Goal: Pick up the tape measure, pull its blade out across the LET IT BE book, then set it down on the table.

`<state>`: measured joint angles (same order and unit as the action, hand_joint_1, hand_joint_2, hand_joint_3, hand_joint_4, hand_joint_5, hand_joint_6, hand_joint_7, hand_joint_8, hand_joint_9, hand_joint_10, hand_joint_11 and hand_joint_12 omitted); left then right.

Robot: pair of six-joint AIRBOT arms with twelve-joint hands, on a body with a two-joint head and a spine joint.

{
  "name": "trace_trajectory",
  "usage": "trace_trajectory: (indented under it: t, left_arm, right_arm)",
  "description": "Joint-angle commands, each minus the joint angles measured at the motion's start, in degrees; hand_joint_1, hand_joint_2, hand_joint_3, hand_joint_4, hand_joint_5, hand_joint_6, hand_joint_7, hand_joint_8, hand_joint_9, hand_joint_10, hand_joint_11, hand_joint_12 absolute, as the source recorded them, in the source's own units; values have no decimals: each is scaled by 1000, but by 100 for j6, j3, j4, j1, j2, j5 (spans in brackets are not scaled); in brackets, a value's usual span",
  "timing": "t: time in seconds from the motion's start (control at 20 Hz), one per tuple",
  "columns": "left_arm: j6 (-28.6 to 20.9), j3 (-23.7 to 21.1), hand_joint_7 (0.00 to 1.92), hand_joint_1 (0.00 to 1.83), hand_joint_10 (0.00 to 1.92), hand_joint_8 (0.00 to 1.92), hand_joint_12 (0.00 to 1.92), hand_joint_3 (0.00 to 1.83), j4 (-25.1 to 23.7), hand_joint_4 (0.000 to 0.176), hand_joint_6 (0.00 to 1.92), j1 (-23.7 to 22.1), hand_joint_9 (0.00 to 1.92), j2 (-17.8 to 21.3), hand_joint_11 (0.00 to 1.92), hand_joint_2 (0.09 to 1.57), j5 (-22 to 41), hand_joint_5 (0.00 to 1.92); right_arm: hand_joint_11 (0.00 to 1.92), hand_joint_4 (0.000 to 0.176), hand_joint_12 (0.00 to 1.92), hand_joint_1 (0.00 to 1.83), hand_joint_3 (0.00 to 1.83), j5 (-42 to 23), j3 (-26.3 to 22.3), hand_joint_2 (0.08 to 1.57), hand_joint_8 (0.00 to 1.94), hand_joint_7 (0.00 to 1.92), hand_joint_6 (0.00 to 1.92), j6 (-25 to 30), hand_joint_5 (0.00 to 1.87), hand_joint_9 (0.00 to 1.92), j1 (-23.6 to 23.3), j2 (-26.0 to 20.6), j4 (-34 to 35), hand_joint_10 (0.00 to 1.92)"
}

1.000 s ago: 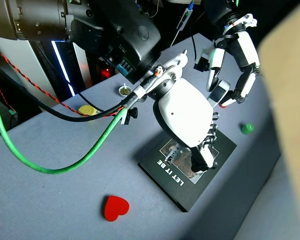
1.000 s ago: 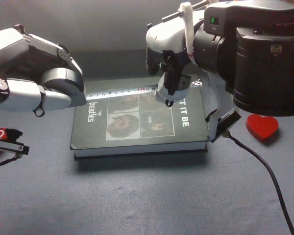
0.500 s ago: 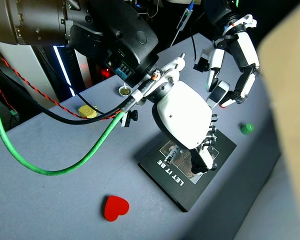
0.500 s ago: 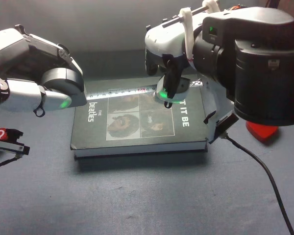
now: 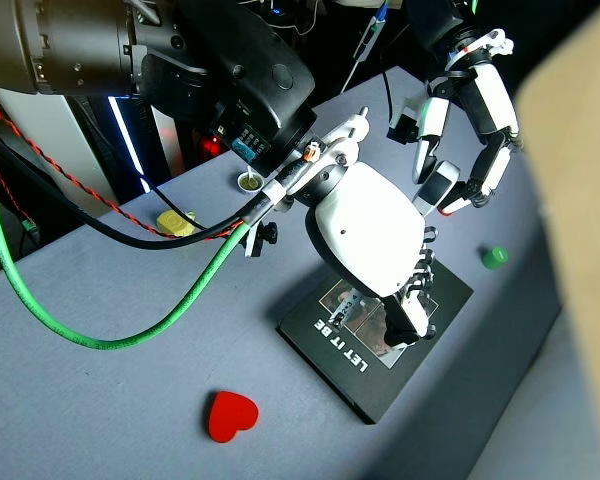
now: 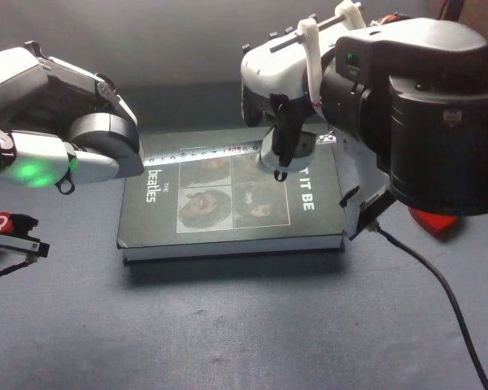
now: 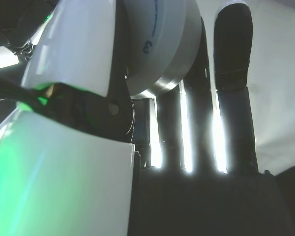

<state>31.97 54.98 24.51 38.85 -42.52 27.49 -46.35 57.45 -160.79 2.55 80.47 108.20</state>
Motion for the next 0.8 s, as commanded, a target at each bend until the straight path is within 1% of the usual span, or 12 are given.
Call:
trace_trajectory:
  t: [0.0,0.5,0.75]
  left_arm:
    - [-87,30,949,1378,1322,1065,1218,0,1,0,721,-40,914,-4,880,1116,659,984]
    - [-87,39,958,1378,1329,1061,1215,0,-4,0,726,-49,897,-7,862,1117,660,984]
    - [-87,42,956,1378,1325,1058,1223,0,-21,0,731,-48,905,-13,882,1117,662,977]
  right_arm:
    - [347,0,923,1020,0,32,34,1112,4,756,3,2,711,712,-29,-16,-468,8]
    - [344,0,919,1018,1,85,72,1115,9,778,5,8,724,723,-9,-7,-476,10]
    - [338,0,916,1010,1,90,70,1115,6,778,4,12,725,725,1,-3,-477,8]
